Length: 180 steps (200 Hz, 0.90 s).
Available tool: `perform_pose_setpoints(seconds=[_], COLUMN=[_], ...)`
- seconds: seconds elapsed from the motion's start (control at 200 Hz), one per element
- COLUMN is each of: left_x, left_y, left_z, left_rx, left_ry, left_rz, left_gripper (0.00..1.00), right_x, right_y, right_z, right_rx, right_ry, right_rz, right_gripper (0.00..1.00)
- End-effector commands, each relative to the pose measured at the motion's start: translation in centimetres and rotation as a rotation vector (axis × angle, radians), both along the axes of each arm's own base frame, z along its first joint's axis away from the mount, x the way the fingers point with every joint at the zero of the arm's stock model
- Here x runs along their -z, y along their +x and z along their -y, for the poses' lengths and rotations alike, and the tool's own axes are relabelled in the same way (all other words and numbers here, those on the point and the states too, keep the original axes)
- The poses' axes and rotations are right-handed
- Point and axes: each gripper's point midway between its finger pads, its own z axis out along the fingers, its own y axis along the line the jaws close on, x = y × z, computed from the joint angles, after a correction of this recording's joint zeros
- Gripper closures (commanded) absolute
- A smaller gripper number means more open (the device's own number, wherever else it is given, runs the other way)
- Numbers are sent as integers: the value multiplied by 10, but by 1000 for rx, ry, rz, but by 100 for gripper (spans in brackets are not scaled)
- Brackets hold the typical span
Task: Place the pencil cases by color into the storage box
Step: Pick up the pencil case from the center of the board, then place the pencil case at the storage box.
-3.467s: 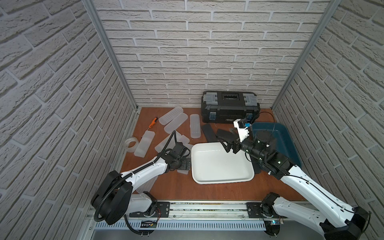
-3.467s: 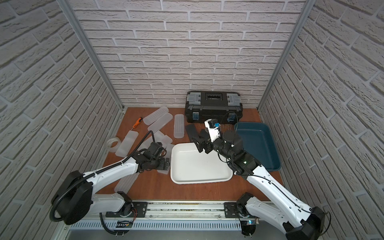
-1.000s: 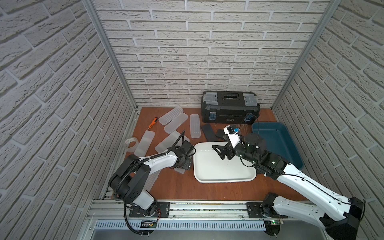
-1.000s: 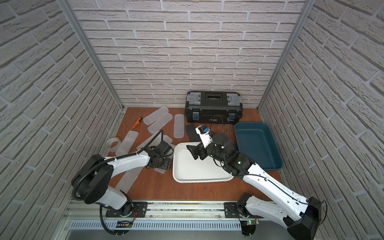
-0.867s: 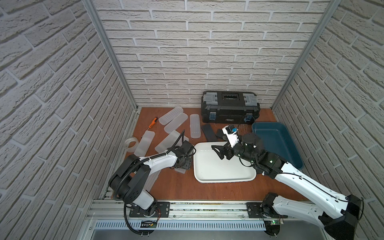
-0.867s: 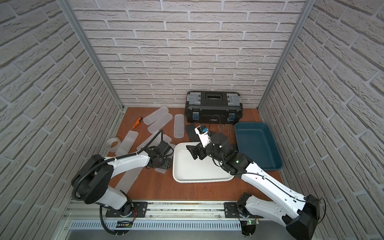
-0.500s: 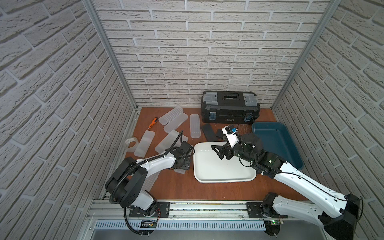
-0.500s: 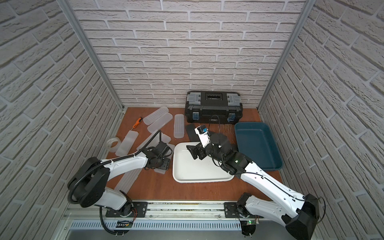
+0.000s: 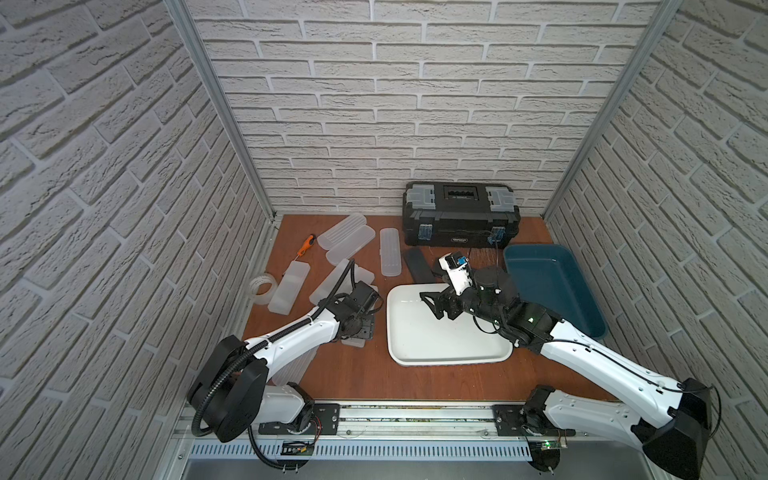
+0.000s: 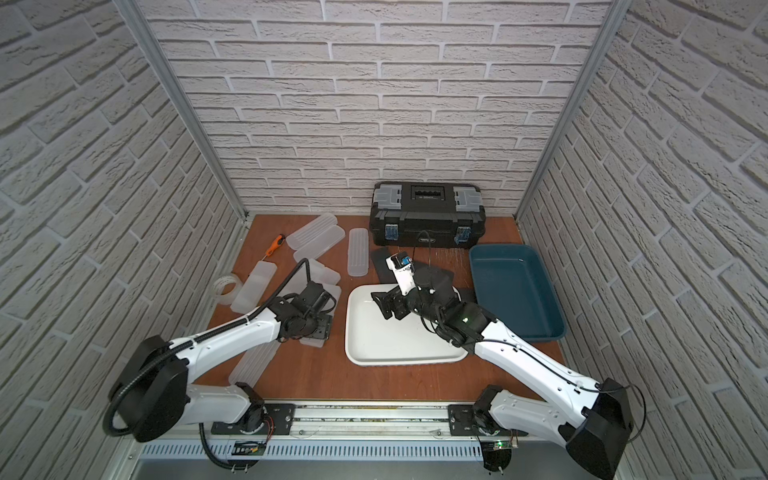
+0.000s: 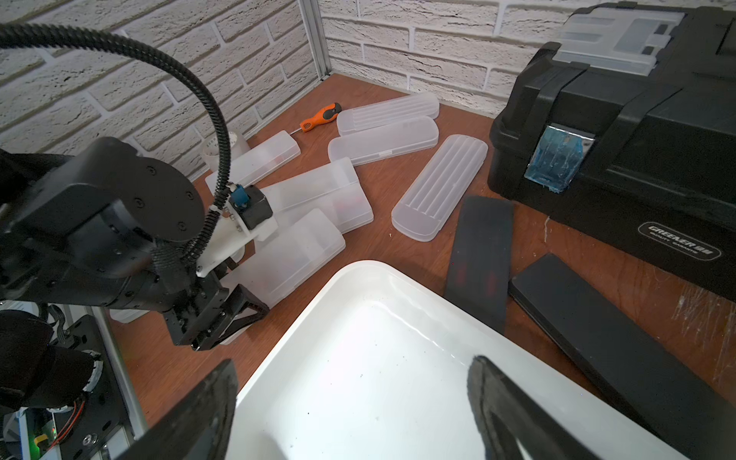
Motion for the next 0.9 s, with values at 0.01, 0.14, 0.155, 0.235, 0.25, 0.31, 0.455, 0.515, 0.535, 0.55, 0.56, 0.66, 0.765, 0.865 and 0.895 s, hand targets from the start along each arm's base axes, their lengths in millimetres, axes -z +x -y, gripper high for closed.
perform_pose_setpoints(seconds=[0.01,0.14,0.155,0.235,0.25,0.31,0.455,0.515,0.535,0.55,0.56,0.66,0.765,0.865,0.895], left_x=[-27,-44,-45,-53,-54,-60,-78,-84,-85,-86,-87,-86,-84,-84,-83], left_y=[3,4,3,4,4,5,9,9,9,9,9,10,10,9,8], left_z=[-9,-4,-3,6,8,17,40,51,55,57,60,79,98,116,122], left_rx=[-46,-70,-71,-88,-90,-99,-99,-82,-76,-72,-67,-43,-24,-11,-5], left_ry=[9,-32,-40,-89,-98,-140,-184,-176,-171,-168,-167,-157,-158,-174,-174], left_rz=[42,45,41,41,39,49,90,103,105,107,108,98,86,78,74], left_gripper=[50,50,50,50,49,50,50,50,50,50,50,49,50,50,49], right_x=[-12,-11,-11,-8,-8,-7,-7,-7,-8,-8,-8,-13,-20,-25,-26], right_y=[7,16,17,24,24,26,26,26,26,26,26,24,23,22,22], right_z=[-5,3,5,19,21,28,39,42,43,44,45,53,62,70,72], right_rx=[25,104,117,207,218,262,310,322,328,330,333,365,401,429,439], right_ry=[45,35,31,13,10,3,0,-5,-6,-7,-8,3,15,8,7], right_rz=[25,20,19,21,21,23,32,33,35,36,37,51,71,83,85], right_gripper=[10,10,10,10,10,10,10,10,10,10,10,10,10,10,10])
